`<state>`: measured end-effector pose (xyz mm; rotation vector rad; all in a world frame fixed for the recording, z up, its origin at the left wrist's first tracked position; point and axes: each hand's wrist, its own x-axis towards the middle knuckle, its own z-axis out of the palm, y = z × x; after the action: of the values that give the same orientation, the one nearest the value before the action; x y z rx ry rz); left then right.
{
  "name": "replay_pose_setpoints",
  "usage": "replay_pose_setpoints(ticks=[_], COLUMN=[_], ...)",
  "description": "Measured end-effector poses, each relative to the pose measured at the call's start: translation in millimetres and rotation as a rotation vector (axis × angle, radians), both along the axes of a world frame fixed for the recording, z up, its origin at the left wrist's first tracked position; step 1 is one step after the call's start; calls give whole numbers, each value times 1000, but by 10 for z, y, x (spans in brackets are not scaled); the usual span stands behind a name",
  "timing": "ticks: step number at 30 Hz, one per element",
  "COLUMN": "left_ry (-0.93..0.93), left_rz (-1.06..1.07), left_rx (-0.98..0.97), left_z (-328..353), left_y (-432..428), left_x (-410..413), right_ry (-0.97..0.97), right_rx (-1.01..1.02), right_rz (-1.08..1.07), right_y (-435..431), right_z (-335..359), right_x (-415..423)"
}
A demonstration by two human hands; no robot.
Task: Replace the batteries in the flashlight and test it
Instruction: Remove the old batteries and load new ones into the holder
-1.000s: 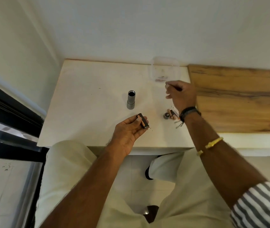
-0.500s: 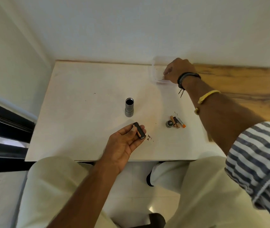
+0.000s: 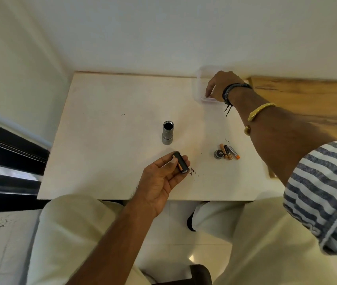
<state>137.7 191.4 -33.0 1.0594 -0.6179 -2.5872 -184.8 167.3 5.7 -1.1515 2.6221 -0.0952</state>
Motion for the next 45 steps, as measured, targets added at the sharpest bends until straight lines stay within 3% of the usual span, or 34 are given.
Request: replay_pose_setpoints(ticks=[9,16,18,22,28,31,38,45], left_ry=[35,85,87,83,68,24,-7,-19], left_rz=[4,26,28,32,26,-24,-84,-148], left_rx=[21,12,-12,-46,-74,-134,-206,-296], left_z=[-4,59,86,138,171,179,237,237], left_y=[-40,-36,-27,-4,88,130,249,341], left_x=[3,-1,13,30,52,73,123,134], right_ry=[4,-10,-98,-455,-792,-902,-829,-593], right_rx=[-11,-459,-651,-987,-1072,-1074,-1103,-1024], right_rz=[8,-220,-282,-434,-582,-528,-458,-324], right_y=[6,264,391,751,1386,1594,1810,1878], right_z=[-53,-23,29,130,94,70,122,123], right_x=[-46,108,291,843,1673,1943,2259,2324])
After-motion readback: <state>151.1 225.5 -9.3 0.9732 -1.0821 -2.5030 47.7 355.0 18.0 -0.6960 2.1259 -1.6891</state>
